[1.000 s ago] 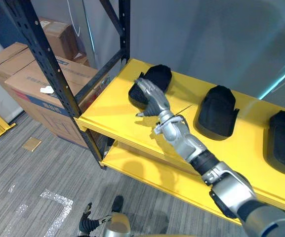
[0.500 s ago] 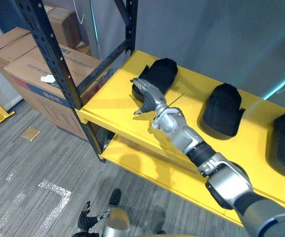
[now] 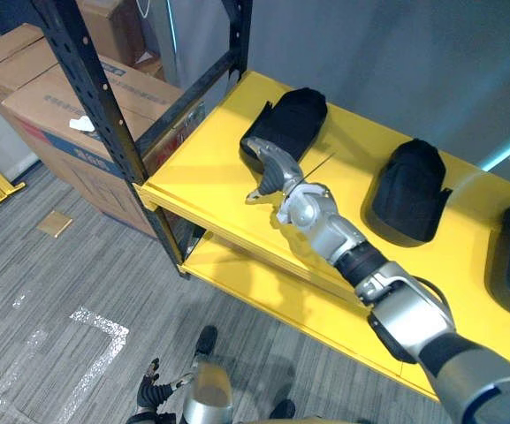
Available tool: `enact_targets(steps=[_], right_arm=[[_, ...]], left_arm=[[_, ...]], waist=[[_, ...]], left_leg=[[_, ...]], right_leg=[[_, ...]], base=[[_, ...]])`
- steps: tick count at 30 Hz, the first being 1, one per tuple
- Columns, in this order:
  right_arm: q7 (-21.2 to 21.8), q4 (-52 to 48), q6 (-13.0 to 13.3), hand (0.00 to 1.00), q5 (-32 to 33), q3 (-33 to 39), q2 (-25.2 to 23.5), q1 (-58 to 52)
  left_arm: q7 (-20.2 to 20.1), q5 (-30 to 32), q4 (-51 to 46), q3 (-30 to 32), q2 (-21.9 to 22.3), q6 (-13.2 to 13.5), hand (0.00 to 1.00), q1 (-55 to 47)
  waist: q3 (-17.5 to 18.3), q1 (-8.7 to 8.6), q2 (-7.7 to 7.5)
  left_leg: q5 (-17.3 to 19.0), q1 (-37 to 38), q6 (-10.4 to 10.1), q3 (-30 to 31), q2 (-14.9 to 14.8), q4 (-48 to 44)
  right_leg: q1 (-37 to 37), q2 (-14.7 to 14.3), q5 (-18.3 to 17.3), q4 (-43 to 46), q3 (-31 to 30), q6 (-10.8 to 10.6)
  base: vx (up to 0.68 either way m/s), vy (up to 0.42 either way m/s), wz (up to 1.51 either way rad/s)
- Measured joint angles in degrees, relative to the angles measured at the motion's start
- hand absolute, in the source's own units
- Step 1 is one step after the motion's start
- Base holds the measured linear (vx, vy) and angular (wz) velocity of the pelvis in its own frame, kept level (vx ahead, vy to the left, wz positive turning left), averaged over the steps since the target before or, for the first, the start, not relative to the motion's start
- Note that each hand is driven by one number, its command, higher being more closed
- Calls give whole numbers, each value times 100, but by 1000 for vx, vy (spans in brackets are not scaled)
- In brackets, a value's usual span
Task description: Walk over and take plastic housings, then place them on the shelf
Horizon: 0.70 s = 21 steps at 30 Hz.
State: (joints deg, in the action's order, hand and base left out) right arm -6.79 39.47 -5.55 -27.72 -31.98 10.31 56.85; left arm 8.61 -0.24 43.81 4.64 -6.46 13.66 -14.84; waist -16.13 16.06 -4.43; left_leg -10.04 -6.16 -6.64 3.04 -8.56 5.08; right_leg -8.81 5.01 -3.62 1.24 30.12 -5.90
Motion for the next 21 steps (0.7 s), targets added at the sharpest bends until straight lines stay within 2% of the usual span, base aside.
enact_targets(steps=[3,7,11,15,21], right_arm=[[43,20,-119,0,13,20,38,15],[43,31,-332,0,48,58,120,121],[39,81,-415,0,158,292,132,201],[39,163,-363,0,229,302,136,344],[261,157,-68,0,227,292,231,417]], left_arm=[[-1,-101,2,23,0,-4,0,15],[-7,-220,-61,28,0,-10,0,33],[-19,-397,-180,25,1,-69,0,28],[-34,-446,-273,23,-11,-133,0,34],[-41,-444,-286,22,-12,-141,0,34]], waist=[[-6,35,2],[-199,44,29],[-299,47,29],[-384,47,36],[-384,44,35]], left_leg=[[-18,1,-29,-4,3,-1],[-11,3,-15,-3,-29,0],[-16,-111,-15,-7,-49,0],[-16,-110,-15,-11,-47,-1],[-16,-175,-16,-12,-62,-1]], right_leg=[[0,-1,-8,1,0,12],[34,-5,-44,78,-5,39],[197,5,-75,190,-24,39],[208,10,-88,214,-26,44],[298,9,-134,283,-26,52]], base=[[0,0,0],[-25,1,0],[-35,4,-1],[0,0,0],[0,0,0]])
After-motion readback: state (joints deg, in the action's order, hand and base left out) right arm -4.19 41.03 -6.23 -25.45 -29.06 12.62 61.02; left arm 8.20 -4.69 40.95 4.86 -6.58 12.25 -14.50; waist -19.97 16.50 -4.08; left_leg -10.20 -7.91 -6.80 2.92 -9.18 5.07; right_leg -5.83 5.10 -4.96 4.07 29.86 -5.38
